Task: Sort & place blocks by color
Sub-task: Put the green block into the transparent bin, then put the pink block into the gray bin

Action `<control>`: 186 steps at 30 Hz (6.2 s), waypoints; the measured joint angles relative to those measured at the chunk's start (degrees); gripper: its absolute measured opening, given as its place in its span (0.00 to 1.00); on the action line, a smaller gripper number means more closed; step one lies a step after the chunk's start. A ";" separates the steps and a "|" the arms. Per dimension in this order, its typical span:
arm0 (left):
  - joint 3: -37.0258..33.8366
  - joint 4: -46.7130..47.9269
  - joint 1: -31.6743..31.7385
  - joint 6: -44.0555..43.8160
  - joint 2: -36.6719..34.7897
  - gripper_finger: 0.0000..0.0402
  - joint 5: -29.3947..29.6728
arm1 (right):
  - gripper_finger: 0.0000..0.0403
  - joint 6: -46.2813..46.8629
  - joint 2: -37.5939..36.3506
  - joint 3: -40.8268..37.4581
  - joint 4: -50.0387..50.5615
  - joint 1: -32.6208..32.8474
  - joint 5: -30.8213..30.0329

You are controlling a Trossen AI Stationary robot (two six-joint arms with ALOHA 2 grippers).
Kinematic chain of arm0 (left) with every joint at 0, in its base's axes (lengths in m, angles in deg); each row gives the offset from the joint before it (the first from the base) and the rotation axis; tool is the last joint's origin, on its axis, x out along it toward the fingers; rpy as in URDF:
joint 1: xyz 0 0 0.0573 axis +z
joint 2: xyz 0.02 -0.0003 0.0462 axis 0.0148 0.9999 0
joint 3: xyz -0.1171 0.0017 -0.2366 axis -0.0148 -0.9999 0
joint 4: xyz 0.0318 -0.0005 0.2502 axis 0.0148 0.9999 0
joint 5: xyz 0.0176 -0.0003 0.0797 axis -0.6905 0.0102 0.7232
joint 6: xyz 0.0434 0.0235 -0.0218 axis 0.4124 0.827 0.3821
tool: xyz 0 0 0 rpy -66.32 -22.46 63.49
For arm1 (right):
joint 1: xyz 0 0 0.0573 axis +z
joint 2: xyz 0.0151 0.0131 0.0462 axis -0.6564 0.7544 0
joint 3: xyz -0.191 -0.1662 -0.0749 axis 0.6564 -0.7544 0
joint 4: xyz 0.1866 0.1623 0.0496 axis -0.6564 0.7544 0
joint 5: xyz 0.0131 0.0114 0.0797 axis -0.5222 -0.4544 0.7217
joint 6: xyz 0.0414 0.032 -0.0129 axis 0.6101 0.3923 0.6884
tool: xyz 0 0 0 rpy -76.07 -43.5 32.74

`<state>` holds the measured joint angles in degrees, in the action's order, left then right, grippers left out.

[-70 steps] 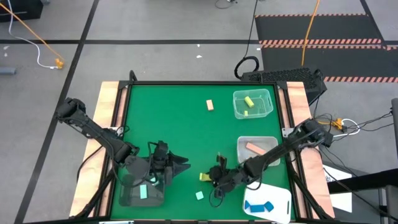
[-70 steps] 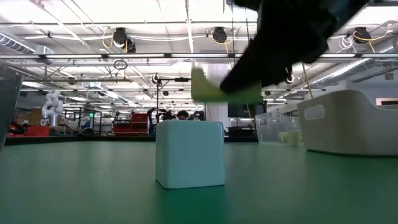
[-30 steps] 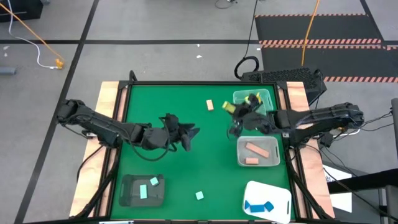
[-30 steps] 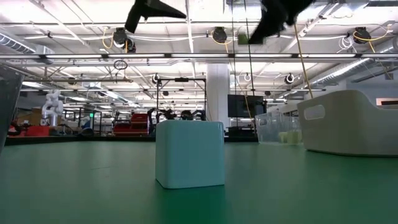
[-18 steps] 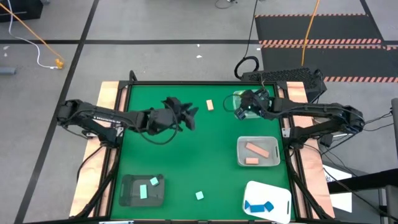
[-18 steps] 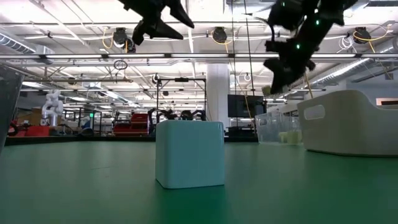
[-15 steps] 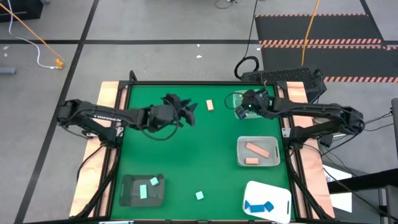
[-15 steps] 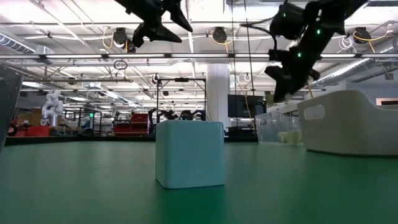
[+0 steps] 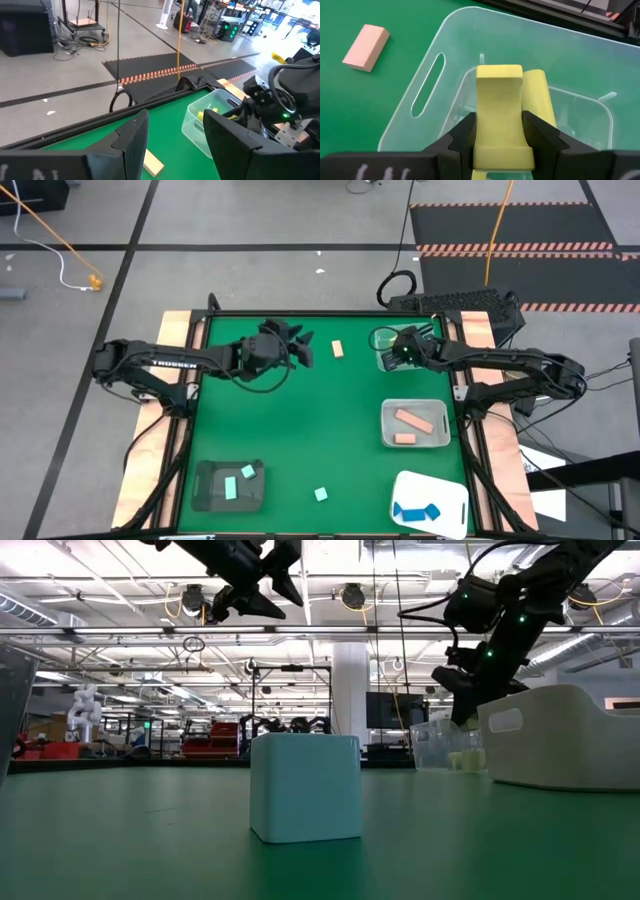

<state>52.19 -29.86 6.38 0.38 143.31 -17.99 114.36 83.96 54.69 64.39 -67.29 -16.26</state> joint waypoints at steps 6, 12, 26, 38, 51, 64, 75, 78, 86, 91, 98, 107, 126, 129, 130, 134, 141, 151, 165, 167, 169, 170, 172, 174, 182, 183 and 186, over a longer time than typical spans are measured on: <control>0.00 0.00 0.29 -3.42 0.00 0.48 0.00 | 0.37 0.07 0.00 -0.01 -0.22 0.00 0.04; 0.00 0.03 0.12 -7.86 0.00 0.48 -0.70 | 0.50 1.43 -0.01 -0.01 -0.17 0.00 0.17; 0.00 0.04 0.08 -9.53 0.00 0.48 -1.53 | 0.60 4.89 -7.37 -0.03 -24.02 0.40 12.56; 0.00 0.03 2.90 -6.60 0.00 0.48 -1.54 | 0.60 2.64 3.18 0.22 -42.09 8.62 7.56; 0.00 0.04 7.69 -5.26 0.00 0.48 -9.47 | 0.60 -1.99 15.92 14.97 -29.60 8.76 4.50; 0.00 0.58 7.97 -0.87 0.00 0.48 -10.45 | 0.60 1.56 30.82 24.79 -16.35 8.11 2.97; 0.00 9.70 7.89 4.49 -0.28 0.48 -10.50 | 0.60 11.98 37.22 25.39 -16.63 6.32 7.56; 0.02 14.69 7.90 4.81 -0.34 0.48 -10.49 | 0.60 12.03 37.81 25.34 -16.65 6.36 7.57; 0.02 29.62 7.77 5.88 -0.81 0.48 -10.51 | 0.60 11.14 37.66 25.34 -20.50 6.08 7.37; 0.02 38.04 7.20 4.84 -0.81 0.48 -14.86 | 0.60 10.38 37.68 25.32 -20.27 6.08 5.22; 0.02 42.12 6.16 4.68 -0.79 0.48 -16.98 | 0.60 10.11 37.68 25.32 -20.57 6.08 3.41; 0.02 40.89 6.00 4.68 -0.79 0.48 -16.96 | 0.60 10.17 40.21 25.32 -23.64 8.03 2.60; 0.02 40.72 6.00 4.00 -0.76 0.48 -16.90 | 0.58 -0.47 48.65 25.65 -26.52 9.98 -4.37; 0.02 40.69 6.00 3.82 -0.76 0.48 -16.85 | 0.51 -0.67 48.68 25.67 -26.08 10.27 -4.16; 0.02 40.68 6.00 3.42 -0.76 0.48 -16.85 | 0.47 -0.92 48.68 25.69 -26.08 10.27 -3.97; 0.02 39.63 6.00 2.93 -0.76 0.48 -16.79 | 0.29 -2.21 48.74 25.69 -25.91 10.29 -3.22; 0.02 33.63 6.25 -4.65 -0.76 0.48 -16.83 | 0.27 -5.49 44.66 25.47 -23.23 10.05 2.75; 0.02 25.71 7.08 -16.79 -0.72 0.48 -17.99 | 0.27 -19.56 30.21 25.36 -16.22 10.21 1.87; 0.02 5.32 7.20 -11.76 -0.70 0.48 -26.75 | 0.27 -27.66 10.34 25.43 -7.91 11.50 3.40; 0.02 5.09 7.22 -11.39 -0.70 0.48 -26.82 | 0.27 -27.62 8.46 25.43 -7.56 12.02 3.17; 0.02 5.26 7.40 -11.32 -0.70 0.48 -26.73 | 0.27 -26.86 6.54 25.43 -5.20 12.53 2.99; 0.02 5.48 7.42 -11.27 -0.70 0.48 -26.62 | 0.27 -25.66 5.68 25.43 -3.86 12.89 3.00; 0.02 6.20 7.42 -11.25 -0.70 0.48 -26.56 | 0.27 -21.69 3.94 25.45 1.09 13.68 3.45; 0.02 6.78 7.42 -11.26 -0.70 0.48 -26.56 | 0.27 -16.74 1.96 25.45 7.64 14.36 6.63; 0.00 9.66 7.42 -11.37 -0.70 0.48 -26.54 | 0.27 4.15 -4.05 25.47 35.11 19.76 25.49; 0.00 9.66 7.42 -11.21 -0.70 0.48 -26.52 | 0.27 5.09 -4.60 25.47 37.92 20.66 27.93; 0.00 9.77 7.42 -11.58 -0.70 0.48 -26.53 | 0.27 7.64 -5.73 24.66 43.67 23.91 34.44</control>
<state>52.19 -20.09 13.80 -11.20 142.61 -44.52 122.00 78.24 79.35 108.05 -43.38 18.18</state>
